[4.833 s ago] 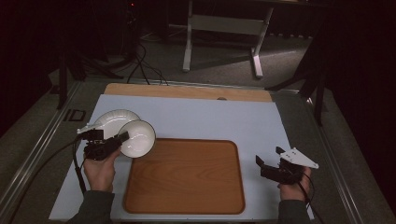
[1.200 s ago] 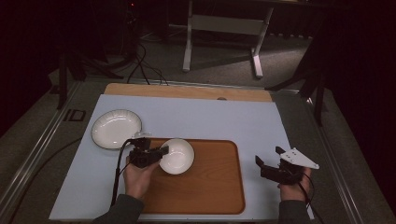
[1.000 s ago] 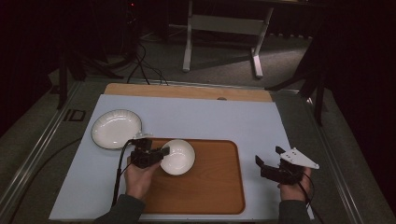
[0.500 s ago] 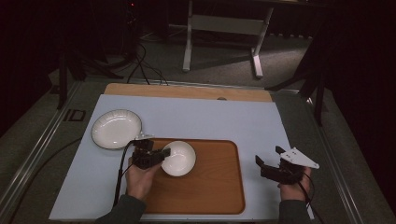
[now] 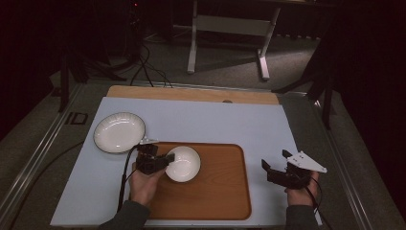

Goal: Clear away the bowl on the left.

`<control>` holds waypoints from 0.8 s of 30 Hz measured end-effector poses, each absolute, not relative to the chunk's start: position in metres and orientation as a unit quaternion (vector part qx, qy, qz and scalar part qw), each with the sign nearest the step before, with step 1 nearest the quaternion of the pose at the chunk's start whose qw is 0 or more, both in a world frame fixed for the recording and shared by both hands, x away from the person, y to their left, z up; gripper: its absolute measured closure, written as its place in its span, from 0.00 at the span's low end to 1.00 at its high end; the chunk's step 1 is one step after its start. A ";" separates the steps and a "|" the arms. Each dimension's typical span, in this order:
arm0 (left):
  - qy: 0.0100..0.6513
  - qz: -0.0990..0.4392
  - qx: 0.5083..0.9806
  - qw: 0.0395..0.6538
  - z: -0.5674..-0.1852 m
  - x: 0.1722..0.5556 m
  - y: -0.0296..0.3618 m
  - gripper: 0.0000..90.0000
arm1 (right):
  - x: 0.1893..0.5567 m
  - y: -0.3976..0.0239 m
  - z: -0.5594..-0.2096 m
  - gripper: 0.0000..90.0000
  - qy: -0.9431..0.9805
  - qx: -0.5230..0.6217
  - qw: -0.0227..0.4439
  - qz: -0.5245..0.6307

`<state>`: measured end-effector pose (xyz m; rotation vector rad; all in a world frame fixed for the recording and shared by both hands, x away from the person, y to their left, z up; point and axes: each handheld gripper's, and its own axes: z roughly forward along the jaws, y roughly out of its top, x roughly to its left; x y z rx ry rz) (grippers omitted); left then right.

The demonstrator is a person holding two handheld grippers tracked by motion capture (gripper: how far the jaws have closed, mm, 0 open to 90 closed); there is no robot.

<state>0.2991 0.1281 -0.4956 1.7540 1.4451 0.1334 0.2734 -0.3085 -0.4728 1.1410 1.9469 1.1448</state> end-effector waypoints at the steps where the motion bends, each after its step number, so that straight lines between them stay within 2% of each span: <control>1: 0.577 0.053 0.699 0.419 -0.496 0.299 0.128 0.89 | 0.273 -0.309 -0.473 0.15 0.734 0.430 0.301 0.431; 24: 0.586 0.044 0.705 0.397 -0.506 0.298 0.127 0.88 | 0.273 -0.309 -0.472 0.15 0.733 0.430 0.301 0.433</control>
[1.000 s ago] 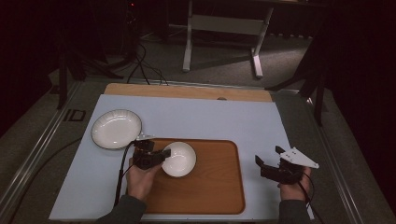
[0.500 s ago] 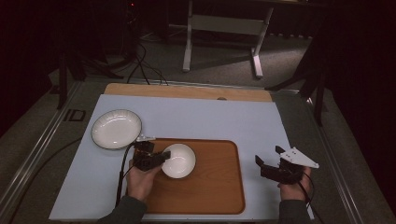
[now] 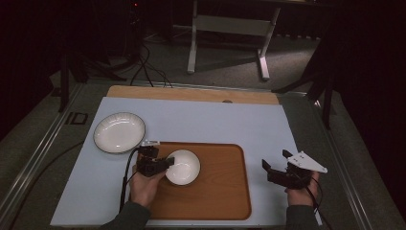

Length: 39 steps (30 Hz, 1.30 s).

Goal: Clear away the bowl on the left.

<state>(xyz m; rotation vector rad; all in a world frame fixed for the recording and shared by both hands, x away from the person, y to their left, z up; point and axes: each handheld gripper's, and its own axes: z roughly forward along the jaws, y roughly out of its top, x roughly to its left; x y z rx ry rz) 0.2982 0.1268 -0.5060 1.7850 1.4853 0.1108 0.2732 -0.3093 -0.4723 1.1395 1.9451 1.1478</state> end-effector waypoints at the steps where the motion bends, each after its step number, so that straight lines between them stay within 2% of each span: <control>1: 0.587 0.043 0.705 0.396 -0.506 0.298 0.127 0.88 | 0.273 -0.309 -0.472 0.15 0.733 0.430 0.301 0.433; 16: 0.592 0.029 0.703 0.393 -0.513 0.301 0.127 0.88 | 0.273 -0.309 -0.472 0.15 0.734 0.430 0.301 0.431; 26: 0.592 0.040 0.706 0.387 -0.517 0.302 0.125 0.87 | 0.273 -0.308 -0.473 0.15 0.735 0.429 0.302 0.430; 39: 0.565 0.122 0.719 0.386 -0.487 0.295 0.130 0.76 | 0.273 -0.308 -0.473 0.15 0.735 0.429 0.302 0.430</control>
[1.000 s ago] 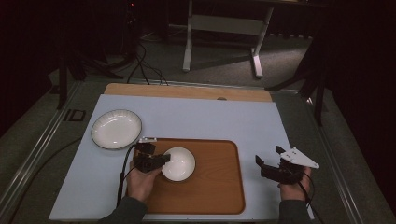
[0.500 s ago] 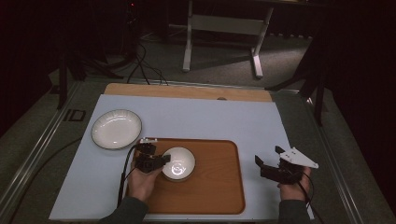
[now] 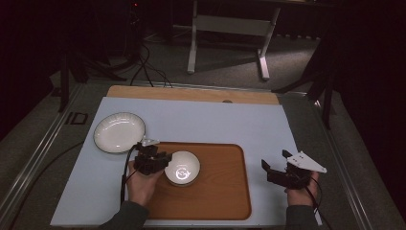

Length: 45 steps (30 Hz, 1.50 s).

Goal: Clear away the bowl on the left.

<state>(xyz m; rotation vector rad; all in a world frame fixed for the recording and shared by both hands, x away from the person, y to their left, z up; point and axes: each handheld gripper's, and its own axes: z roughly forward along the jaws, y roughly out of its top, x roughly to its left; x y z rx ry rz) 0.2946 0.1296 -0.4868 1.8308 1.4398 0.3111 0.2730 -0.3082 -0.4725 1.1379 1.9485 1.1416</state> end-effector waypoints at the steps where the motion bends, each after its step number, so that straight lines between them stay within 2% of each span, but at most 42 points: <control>1: 0.566 0.125 0.717 0.387 -0.485 0.294 0.131 0.75 | 0.273 -0.308 -0.473 0.15 0.735 0.429 0.302 0.430; 10: 0.557 0.143 0.719 0.391 -0.468 0.293 0.147 0.63 | 0.273 -0.308 -0.473 0.15 0.735 0.429 0.302 0.430; 22: 0.554 0.190 0.707 0.397 -0.449 0.289 0.174 0.56 | 0.273 -0.308 -0.473 0.15 0.734 0.429 0.302 0.430; 39: 0.563 0.233 0.681 0.406 -0.450 0.287 0.221 0.36 | 0.273 -0.308 -0.473 0.15 0.735 0.430 0.301 0.429; 45: 0.552 0.234 0.683 0.417 -0.454 0.286 0.225 0.34 | 0.273 -0.309 -0.473 0.15 0.734 0.431 0.302 0.429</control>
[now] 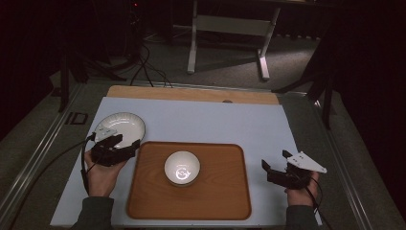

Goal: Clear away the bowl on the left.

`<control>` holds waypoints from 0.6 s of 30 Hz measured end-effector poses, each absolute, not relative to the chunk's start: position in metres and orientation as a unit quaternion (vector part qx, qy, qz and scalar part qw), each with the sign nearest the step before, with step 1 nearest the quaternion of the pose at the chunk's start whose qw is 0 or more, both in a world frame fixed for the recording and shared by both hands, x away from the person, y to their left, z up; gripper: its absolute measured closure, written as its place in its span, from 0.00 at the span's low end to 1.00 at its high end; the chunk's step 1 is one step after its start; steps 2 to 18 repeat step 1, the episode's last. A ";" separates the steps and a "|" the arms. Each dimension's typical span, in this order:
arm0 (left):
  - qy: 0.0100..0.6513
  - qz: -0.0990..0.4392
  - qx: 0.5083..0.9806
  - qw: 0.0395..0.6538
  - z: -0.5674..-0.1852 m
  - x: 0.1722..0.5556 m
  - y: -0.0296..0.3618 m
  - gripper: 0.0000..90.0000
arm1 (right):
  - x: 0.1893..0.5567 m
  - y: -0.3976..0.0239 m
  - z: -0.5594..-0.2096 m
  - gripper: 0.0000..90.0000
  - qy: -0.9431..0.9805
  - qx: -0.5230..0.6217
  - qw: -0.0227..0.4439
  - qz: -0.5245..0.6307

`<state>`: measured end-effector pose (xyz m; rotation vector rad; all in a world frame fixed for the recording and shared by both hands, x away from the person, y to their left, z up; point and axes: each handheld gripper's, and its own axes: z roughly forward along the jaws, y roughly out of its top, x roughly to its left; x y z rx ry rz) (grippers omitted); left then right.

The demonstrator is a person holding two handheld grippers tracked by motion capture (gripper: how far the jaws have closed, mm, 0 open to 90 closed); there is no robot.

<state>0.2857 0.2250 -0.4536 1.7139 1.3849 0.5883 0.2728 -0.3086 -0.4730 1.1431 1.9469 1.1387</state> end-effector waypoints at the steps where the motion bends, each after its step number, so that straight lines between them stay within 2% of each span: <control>1: 0.551 0.236 0.683 0.417 -0.454 0.286 0.225 0.34 | 0.273 -0.309 -0.473 0.15 0.734 0.431 0.302 0.429; 18: 0.551 0.236 0.683 0.417 -0.454 0.286 0.225 0.34 | 0.273 -0.309 -0.473 0.15 0.734 0.431 0.302 0.429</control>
